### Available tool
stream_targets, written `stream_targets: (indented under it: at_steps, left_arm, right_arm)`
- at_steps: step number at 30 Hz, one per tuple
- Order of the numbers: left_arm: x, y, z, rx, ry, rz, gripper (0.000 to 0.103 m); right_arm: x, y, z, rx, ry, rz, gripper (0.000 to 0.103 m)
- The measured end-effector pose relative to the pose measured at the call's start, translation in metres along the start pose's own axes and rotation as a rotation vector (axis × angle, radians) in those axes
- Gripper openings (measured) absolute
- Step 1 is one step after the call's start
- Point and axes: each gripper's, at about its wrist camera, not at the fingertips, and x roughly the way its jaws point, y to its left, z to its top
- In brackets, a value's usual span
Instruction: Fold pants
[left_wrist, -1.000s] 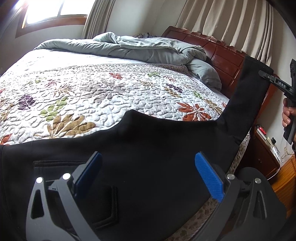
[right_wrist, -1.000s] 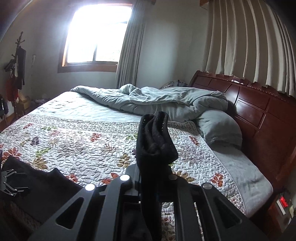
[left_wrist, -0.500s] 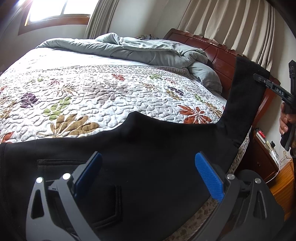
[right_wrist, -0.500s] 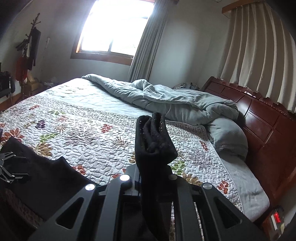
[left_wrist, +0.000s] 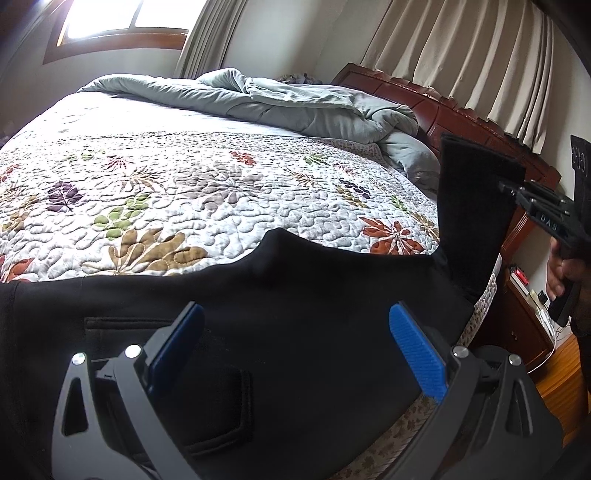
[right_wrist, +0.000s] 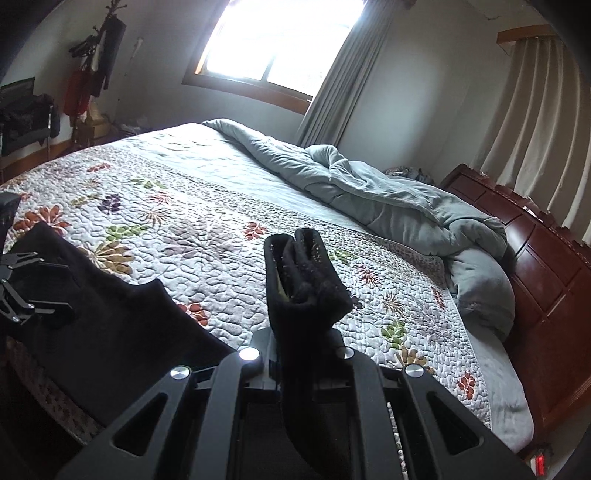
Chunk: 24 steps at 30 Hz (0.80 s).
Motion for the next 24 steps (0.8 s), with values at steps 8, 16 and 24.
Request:
stream_targets:
  at_steps: [8, 16, 24]
  left_arm:
    - [-0.003, 0.004, 0.000, -0.013, -0.002, 0.000, 0.100]
    - [-0.007, 0.007, 0.000, -0.024, -0.010, -0.003, 0.100]
    - [-0.011, 0.012, 0.000, -0.033, -0.013, -0.007, 0.100]
  right_arm:
    - [0.015, 0.041, -0.005, -0.131, 0.038, -0.012, 0.010]
    - [0.032, 0.110, -0.035, -0.407, 0.072, -0.049, 0.010]
    - [0.051, 0.158, -0.067, -0.621, 0.083, -0.094, 0.010]
